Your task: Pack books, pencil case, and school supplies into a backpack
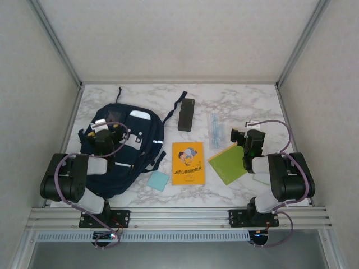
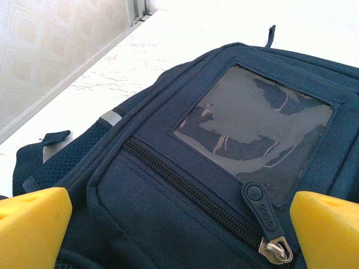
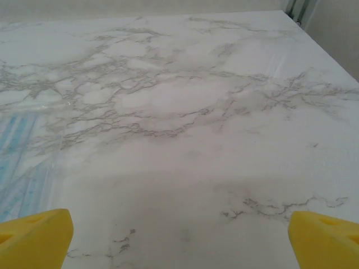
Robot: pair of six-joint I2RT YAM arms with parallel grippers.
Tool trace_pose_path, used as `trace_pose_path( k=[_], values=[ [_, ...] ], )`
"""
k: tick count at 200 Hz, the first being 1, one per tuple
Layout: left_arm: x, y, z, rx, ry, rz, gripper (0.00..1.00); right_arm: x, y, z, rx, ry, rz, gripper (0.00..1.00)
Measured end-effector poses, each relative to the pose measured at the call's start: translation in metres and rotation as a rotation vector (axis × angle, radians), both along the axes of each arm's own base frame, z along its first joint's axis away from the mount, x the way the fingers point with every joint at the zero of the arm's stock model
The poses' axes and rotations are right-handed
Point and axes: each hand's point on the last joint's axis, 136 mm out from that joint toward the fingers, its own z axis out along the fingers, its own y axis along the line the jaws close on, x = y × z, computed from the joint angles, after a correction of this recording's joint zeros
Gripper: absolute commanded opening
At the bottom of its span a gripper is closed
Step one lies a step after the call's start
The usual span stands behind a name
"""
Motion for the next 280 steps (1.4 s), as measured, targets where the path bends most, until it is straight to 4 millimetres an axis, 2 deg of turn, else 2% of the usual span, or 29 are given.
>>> trace_pose_path(
  k=[198,223,241,264,280],
  values=[
    [0.001,-0.004,-0.001,-0.009,0.003,-0.023,1.0,0.0,0.002,0.0,0.004,0.001,0.01,0.99],
    [0.002,-0.005,-0.003,-0.004,0.039,-0.026,1.0,0.001,0.003,-0.001,0.002,0.04,0.018,0.99],
    [0.009,-0.005,0.01,-0.009,0.089,-0.014,1.0,0.009,0.004,0.015,0.003,0.068,0.016,0.99],
    [0.029,-0.004,0.058,-0.053,0.077,0.027,1.0,0.029,0.011,0.059,0.05,0.062,0.006,0.99],
    [0.033,-0.003,0.086,-0.113,0.047,0.06,1.0,0.04,0.029,0.089,0.111,0.063,0.021,0.99]
  ],
)
